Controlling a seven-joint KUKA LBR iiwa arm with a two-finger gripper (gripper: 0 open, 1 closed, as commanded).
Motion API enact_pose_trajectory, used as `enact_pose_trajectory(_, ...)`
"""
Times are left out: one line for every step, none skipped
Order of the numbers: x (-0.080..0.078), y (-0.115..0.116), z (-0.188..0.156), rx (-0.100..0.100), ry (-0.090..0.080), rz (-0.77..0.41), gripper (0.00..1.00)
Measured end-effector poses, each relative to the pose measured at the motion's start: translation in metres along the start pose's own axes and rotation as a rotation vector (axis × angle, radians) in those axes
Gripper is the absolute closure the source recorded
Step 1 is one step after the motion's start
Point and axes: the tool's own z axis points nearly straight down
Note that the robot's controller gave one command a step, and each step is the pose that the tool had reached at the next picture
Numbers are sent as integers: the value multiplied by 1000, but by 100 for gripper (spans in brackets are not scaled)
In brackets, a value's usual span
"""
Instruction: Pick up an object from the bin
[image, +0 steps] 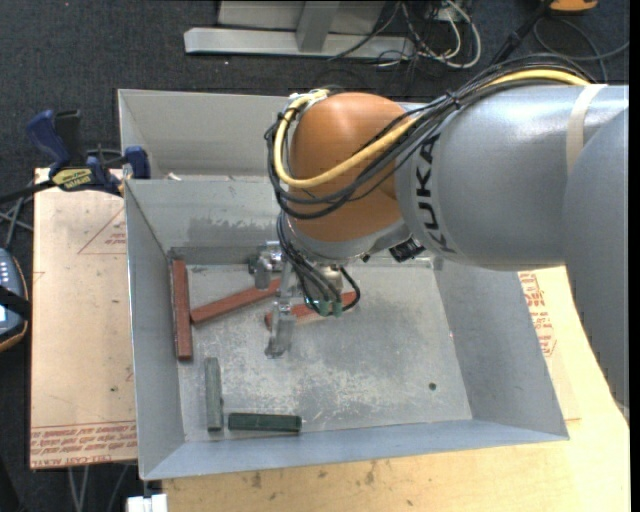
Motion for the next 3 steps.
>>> enact_pose_trajectory(-2,-1,-5,-1,-8,3,0)
enact_pose_trajectory(-44,10,39,-3,-20,-55,0)
enact_pose_trajectory(-45,14,112,-1,-11,-57,0)
